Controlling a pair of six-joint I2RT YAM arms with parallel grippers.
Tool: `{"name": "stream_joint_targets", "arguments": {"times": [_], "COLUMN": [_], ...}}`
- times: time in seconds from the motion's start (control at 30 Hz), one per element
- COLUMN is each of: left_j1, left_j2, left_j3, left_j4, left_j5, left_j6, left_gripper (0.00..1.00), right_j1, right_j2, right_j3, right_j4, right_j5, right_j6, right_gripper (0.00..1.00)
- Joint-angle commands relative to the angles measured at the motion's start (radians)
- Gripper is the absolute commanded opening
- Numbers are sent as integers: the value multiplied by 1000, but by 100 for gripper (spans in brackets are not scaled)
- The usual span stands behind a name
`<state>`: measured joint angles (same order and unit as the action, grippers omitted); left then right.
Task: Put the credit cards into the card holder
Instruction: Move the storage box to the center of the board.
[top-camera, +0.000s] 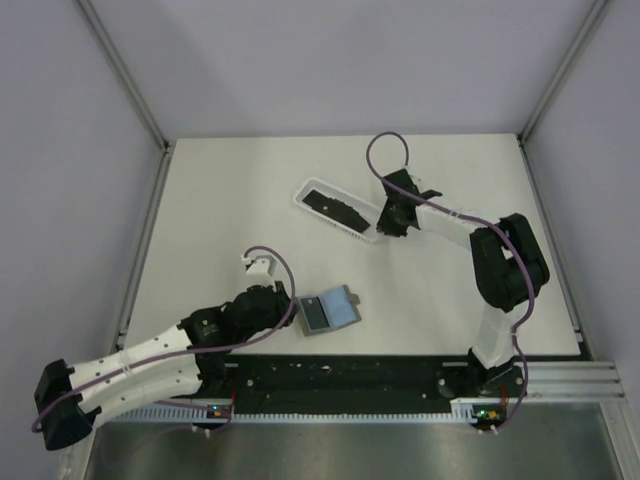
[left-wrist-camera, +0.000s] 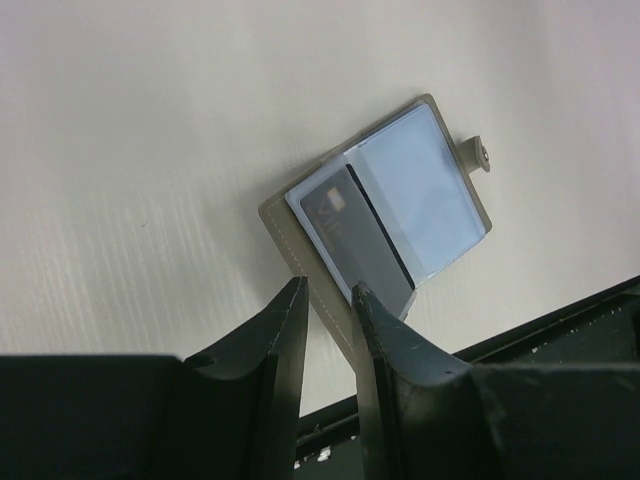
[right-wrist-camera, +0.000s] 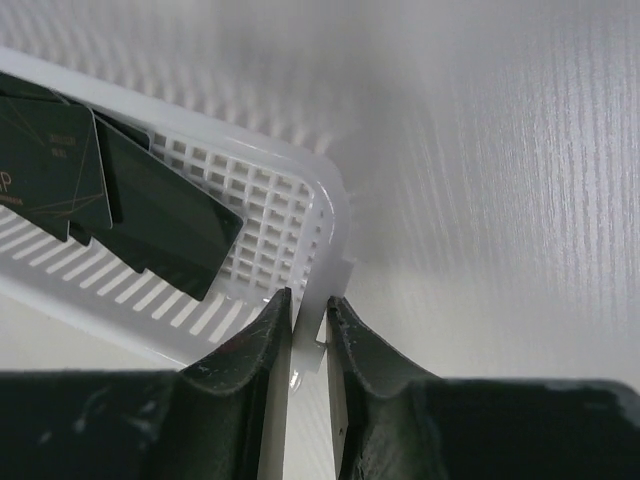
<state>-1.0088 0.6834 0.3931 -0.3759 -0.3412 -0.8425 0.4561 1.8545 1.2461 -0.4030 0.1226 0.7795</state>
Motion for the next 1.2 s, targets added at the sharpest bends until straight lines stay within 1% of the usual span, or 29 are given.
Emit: {"name": "stream_joint_targets", "arguments": {"times": [0.0,0.1,0.3,0.5,0.67,0.8,0.97,1.17], "left_j1": [-2,-2,1,25,88,179,249,311], "left_j2": [-7,7,41,94,148,202,301,430], "left_j3": [46,58,90,135,162,185,246,317], "left_j4": [17,19,43,75,130,192,241,311], "left_j5": [-47,-56,-78,-87,-39,14,56,111], "left_j6": [20,29,63,102,143,184,233,266], "left_gripper": [31,31,32,33,33,33,32,31], "right_j1": [-5,-5,-4,-5,-5,-5,-5,-5], "right_j2": [-5,-29,-159,-322,-471,-558,-575,-558], "right_j3": [30,-2,-121,-270,-373,-407,-415,-395], "right_j4": [7,1,-13,-62,-121,-171,-214,-224], "right_j5": [37,35,32,32,44,63,100,132], "right_j6": [-32,-55,-95,-120,-117,-111,-99,-98], "right_gripper": [15,8,3,2,2,7,27,37]}}
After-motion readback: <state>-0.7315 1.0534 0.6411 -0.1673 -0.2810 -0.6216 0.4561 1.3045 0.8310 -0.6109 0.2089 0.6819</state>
